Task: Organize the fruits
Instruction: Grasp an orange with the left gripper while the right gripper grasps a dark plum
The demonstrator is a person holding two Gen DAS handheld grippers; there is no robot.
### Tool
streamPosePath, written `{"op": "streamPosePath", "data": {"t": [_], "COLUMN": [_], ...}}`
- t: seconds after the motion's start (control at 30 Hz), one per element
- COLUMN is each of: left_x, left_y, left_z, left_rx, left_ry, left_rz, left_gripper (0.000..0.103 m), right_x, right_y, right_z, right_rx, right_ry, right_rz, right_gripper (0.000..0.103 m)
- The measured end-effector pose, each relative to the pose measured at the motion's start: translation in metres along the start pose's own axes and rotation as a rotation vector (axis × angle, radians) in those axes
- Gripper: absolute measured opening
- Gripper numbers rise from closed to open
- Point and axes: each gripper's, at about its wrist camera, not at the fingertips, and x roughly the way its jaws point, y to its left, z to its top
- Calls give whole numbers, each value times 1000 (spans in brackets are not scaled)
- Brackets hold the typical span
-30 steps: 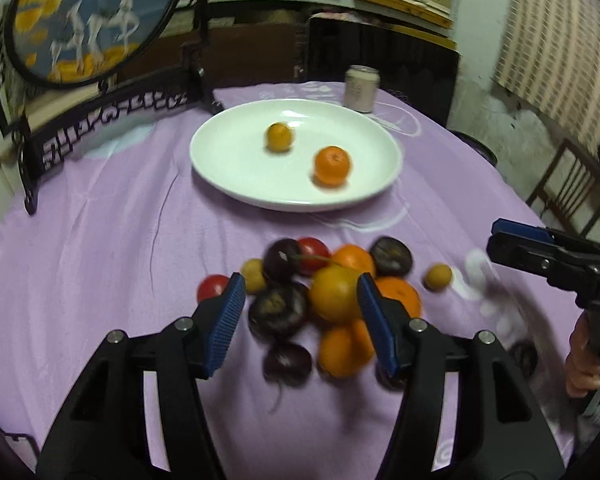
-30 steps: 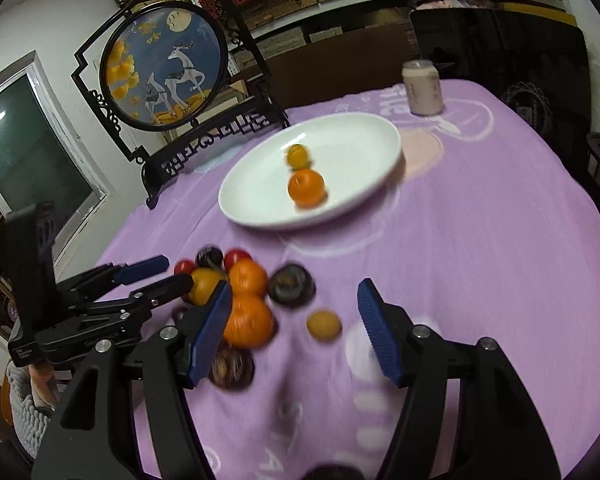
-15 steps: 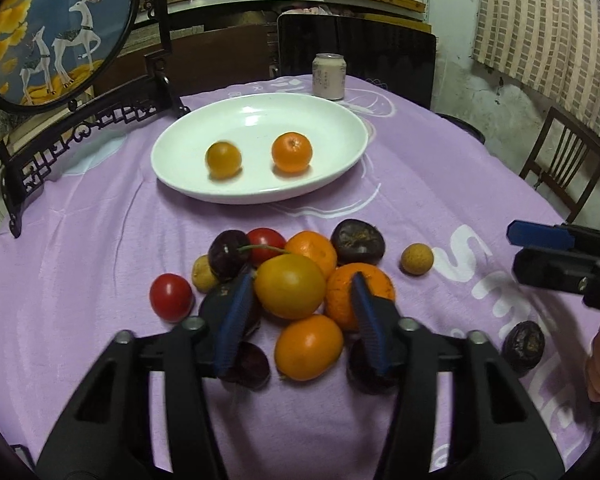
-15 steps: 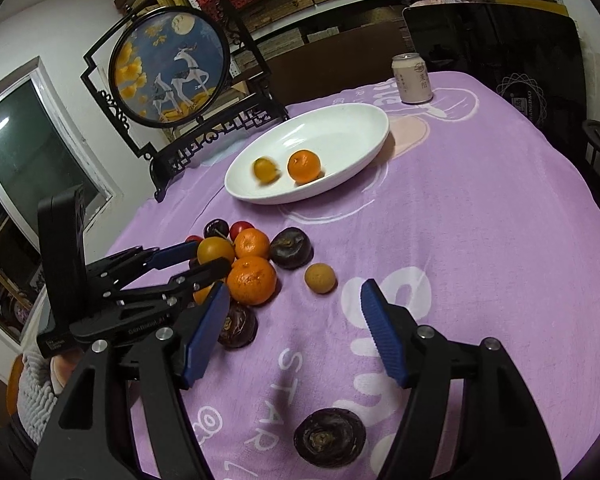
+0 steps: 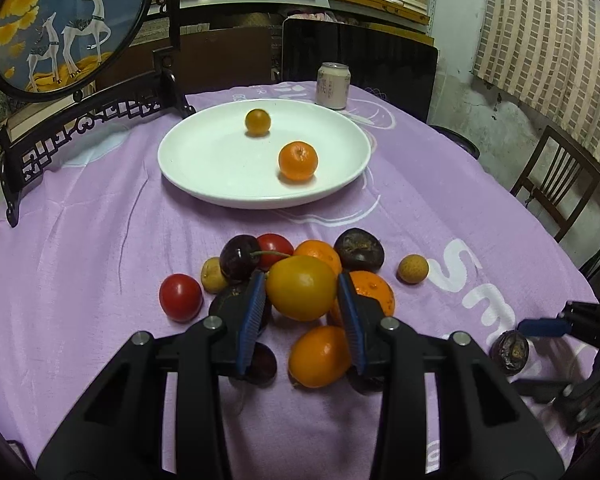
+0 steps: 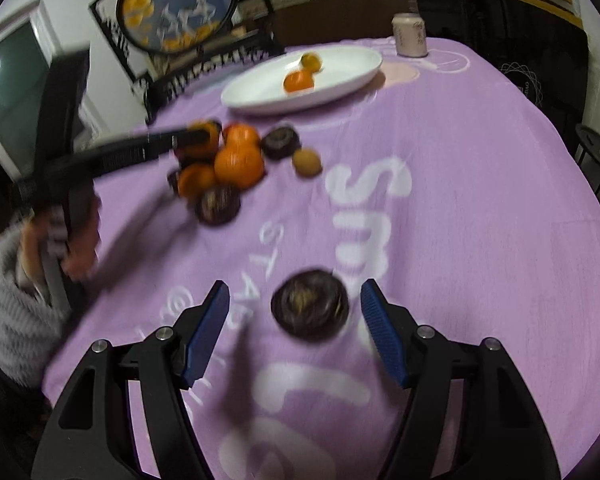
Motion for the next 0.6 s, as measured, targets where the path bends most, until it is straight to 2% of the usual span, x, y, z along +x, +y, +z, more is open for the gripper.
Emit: {"op": "streamPosePath", "data": {"t": [0.1, 0.17, 0.27, 0.37, 0.5, 0.6], "left_x": [0, 0, -1, -2, 5, 20], "left_y": [0, 0, 2, 8, 21, 33], "left_z": [-1, -2, 1, 13, 45, 67], "left_rx": [-2, -4, -11, -25, -57, -94], "left_ry": [7, 9, 10, -3, -28, -29], "left_rz": [3, 5, 5, 8, 26, 29], "left_gripper": [38, 38, 38, 38, 38, 38], "right_x": [10, 11, 10, 2, 0, 18], "right_y": [5, 10, 10, 9, 6, 1], "right_z": [-3, -1, 3, 24, 85, 139], "right_rx": [-44, -86, -110, -121, -82, -8], "right_ry": [25, 23, 25, -5, -85, -128], "right_rz": [-55, -79, -78, -76, -38, 7], "right_gripper": [68, 40, 40, 40, 40, 40]}}
